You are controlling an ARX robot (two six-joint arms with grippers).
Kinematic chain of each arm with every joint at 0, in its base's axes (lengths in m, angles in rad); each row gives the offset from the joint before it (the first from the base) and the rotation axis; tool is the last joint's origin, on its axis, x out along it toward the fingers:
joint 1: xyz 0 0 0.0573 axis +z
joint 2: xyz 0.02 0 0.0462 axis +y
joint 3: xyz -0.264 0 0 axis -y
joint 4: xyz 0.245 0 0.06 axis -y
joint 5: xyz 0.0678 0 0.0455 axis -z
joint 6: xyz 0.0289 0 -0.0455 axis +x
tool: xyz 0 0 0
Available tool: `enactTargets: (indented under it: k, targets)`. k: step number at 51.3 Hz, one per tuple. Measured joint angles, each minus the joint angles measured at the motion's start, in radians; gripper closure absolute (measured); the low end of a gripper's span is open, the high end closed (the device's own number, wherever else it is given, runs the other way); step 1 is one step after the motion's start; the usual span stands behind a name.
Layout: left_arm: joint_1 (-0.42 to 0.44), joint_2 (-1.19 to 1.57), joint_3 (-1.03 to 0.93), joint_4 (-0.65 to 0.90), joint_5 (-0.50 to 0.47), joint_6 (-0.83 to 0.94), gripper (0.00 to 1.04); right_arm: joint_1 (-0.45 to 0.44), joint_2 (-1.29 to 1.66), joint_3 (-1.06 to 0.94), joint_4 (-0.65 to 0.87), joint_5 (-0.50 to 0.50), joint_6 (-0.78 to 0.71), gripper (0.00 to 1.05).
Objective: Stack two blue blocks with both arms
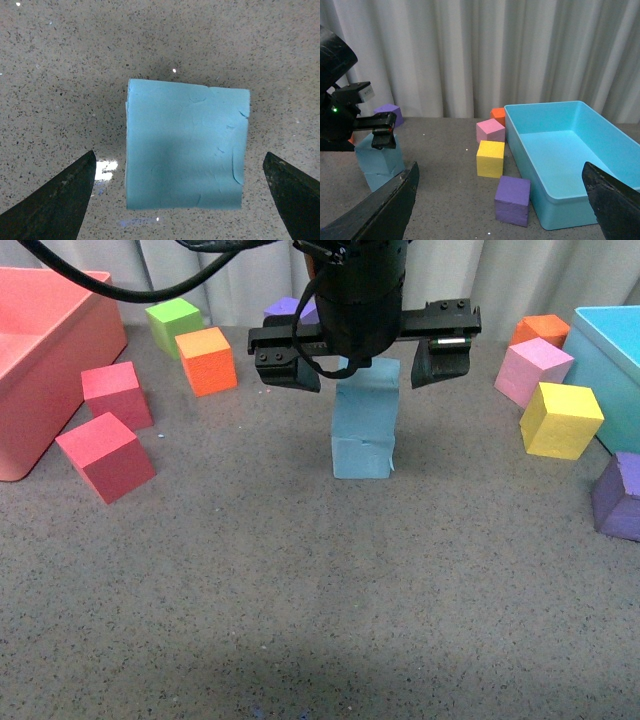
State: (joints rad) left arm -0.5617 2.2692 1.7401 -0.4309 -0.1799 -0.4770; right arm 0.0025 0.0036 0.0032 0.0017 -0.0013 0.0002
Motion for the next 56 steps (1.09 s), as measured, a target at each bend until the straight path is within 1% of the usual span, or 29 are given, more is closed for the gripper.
enactTargets:
  k: [8, 10, 11, 12, 13, 14, 15, 16, 17, 18, 19, 21, 22, 24, 25, 28, 29, 31, 34, 36, 38, 43, 50, 56]
  targets:
    - [0.000, -0.089, -0.066, 0.053, 0.004, 0.005, 0.07, 0.000, 0.000, 0.000, 0.000, 0.000, 0.000, 0.10]
    - [-0.002, -0.120, -0.124, 0.176, -0.074, 0.063, 0.11, 0.000, 0.000, 0.000, 0.000, 0.000, 0.000, 0.10]
    - [0.000, -0.140, -0.176, 0.283, -0.137, 0.103, 0.14, 0.000, 0.000, 0.000, 0.000, 0.000, 0.000, 0.10]
    - [0.000, -0.151, -0.203, 0.336, -0.151, 0.113, 0.16, 0.000, 0.000, 0.000, 0.000, 0.000, 0.000, 0.10]
    - [0.003, -0.174, -0.266, 0.443, -0.221, 0.158, 0.20, 0.000, 0.000, 0.000, 0.000, 0.000, 0.000, 0.10]
    - [0.007, -0.199, -0.333, 0.547, -0.259, 0.203, 0.23, 0.000, 0.000, 0.000, 0.000, -0.001, 0.000, 0.10]
    - [0.010, -0.212, -0.368, 0.600, -0.274, 0.224, 0.25, 0.000, 0.000, 0.000, 0.000, -0.001, 0.000, 0.10]
    - [0.020, -0.242, -0.454, 0.729, -0.291, 0.282, 0.30, 0.000, 0.000, 0.000, 0.000, 0.000, 0.000, 0.10]
    - [0.028, -0.260, -0.506, 0.810, -0.293, 0.301, 0.32, 0.000, 0.000, 0.000, 0.000, 0.000, 0.000, 0.10]
    - [0.049, -0.296, -0.617, 0.988, -0.290, 0.350, 0.39, 0.000, 0.000, 0.000, 0.000, 0.001, 0.000, 0.10]
    - [0.056, -0.306, -0.649, 1.041, -0.287, 0.360, 0.40, 0.000, 0.000, 0.000, 0.000, 0.001, 0.000, 0.10]
    - [0.080, -0.340, -0.749, 1.218, -0.275, 0.394, 0.47, 0.000, 0.000, 0.000, 0.000, 0.001, 0.000, 0.10]
    - [0.087, -0.351, -0.775, 1.260, -0.272, 0.400, 0.48, 0.000, 0.000, 0.000, 0.000, 0.001, 0.000, 0.10]
    - [0.113, -0.400, -0.866, 1.378, -0.253, 0.421, 0.56, 0.000, 0.000, 0.000, 0.000, 0.001, 0.000, 0.10]
    - [0.123, -0.420, -0.897, 1.410, -0.245, 0.425, 0.58, 0.000, 0.000, 0.000, 0.000, 0.001, 0.000, 0.10]
    - [0.153, -0.481, -0.982, 1.475, -0.224, 0.437, 0.66, 0.000, 0.000, 0.000, 0.000, 0.000, 0.000, 0.10]
    - [0.169, -0.514, -1.024, 1.496, -0.215, 0.443, 0.71, 0.000, 0.000, 0.000, 0.000, 0.000, 0.000, 0.10]
    - [0.184, -0.544, -1.065, 1.509, -0.201, 0.448, 0.75, 0.000, 0.000, 0.000, 0.000, 0.000, 0.000, 0.10]
    - [0.214, -0.609, -1.156, 1.529, -0.172, 0.454, 0.86, 0.000, 0.000, 0.000, 0.000, -0.001, 0.000, 0.10]
    - [0.241, -0.659, -1.233, 1.538, -0.141, 0.457, 0.97, 0.000, 0.000, 0.000, 0.000, 0.000, 0.000, 0.10]
    - [0.253, -0.675, -1.266, 1.545, -0.126, 0.457, 1.01, 0.000, 0.000, 0.000, 0.000, 0.000, 0.000, 0.10]
    - [0.282, -0.702, -1.349, 1.601, -0.093, 0.462, 1.01, 0.000, 0.000, 0.000, 0.000, 0.000, 0.000, 0.10]
    - [0.323, -0.792, -1.446, 1.600, -0.050, 0.466, 1.01, 0.000, 0.000, 0.000, 0.000, 0.000, 0.000, 0.10]
    - [0.377, -0.917, -1.532, 1.566, -0.003, 0.468, 1.01, 0.000, 0.000, 0.000, 0.000, 0.000, 0.000, 0.10]
